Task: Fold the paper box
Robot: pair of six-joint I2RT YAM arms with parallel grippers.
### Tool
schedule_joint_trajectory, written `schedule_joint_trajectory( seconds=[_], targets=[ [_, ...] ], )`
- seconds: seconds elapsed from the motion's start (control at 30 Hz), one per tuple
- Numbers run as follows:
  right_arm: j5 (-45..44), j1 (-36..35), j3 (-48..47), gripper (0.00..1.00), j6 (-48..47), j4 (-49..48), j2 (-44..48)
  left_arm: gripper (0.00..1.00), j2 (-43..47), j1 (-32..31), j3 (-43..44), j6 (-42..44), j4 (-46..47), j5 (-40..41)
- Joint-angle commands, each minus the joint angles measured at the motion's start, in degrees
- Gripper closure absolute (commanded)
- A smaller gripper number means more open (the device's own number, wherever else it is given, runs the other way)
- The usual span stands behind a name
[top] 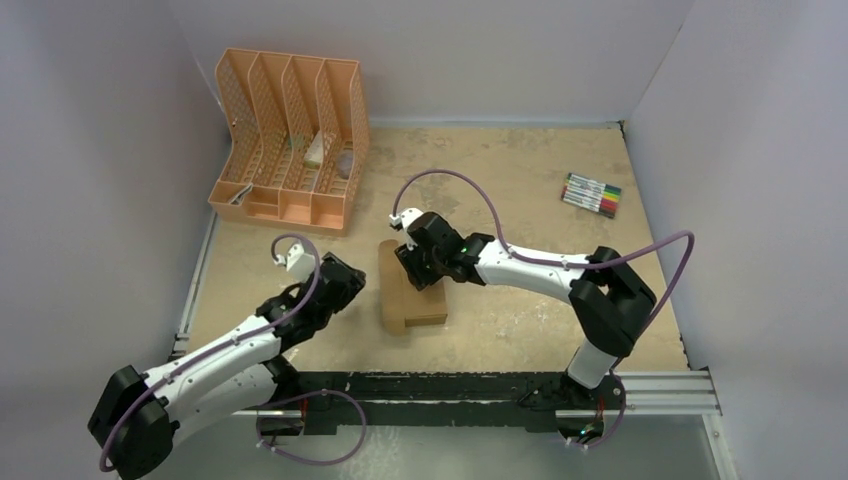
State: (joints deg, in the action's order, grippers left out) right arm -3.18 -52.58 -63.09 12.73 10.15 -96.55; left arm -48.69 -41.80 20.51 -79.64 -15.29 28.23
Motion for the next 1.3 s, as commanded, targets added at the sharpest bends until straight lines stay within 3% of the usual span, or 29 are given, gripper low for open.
schedule_joint_trajectory(
  seconds=[0.0,0.27,0.33,0.5,0.67,0.97,1.27],
  targets=[
    [-4.23,0.30,-3.02,0.52,-3.71,2.53,-0.43,0.47,-2.50,-0.14,10.24,9.36,-7.03,5.18],
    [-8.00,0.73,-6.22,0.43,-1.81,8.32,5.62,0.49,-21.05,0.27,27.07,25.42,-4.66,0.85],
    [-8.15,0.77,-4.31,0.40,-0.06,9.27,7.59,0.49,-25.02,1.67,30.35,29.93,-4.13,-0.40],
    [-6.55,0.72,2.77,0.33,3.23,8.82,14.58,0.48,-34.43,9.09,38.69,39.11,-2.05,-12.69],
    [-0.74,0.46,11.25,0.30,1.71,4.69,20.56,0.46,-43.96,10.69,48.06,46.62,-3.33,-20.24],
    [2.07,-2.60,19.44,0.30,5.64,3.43,22.35,0.46,-59.12,10.71,60.41,50.52,-7.10,-26.54],
    [1.75,-3.12,20.65,0.32,8.64,3.83,16.09,0.51,-65.59,10.70,61.41,50.59,-8.03,-33.86]
  ],
)
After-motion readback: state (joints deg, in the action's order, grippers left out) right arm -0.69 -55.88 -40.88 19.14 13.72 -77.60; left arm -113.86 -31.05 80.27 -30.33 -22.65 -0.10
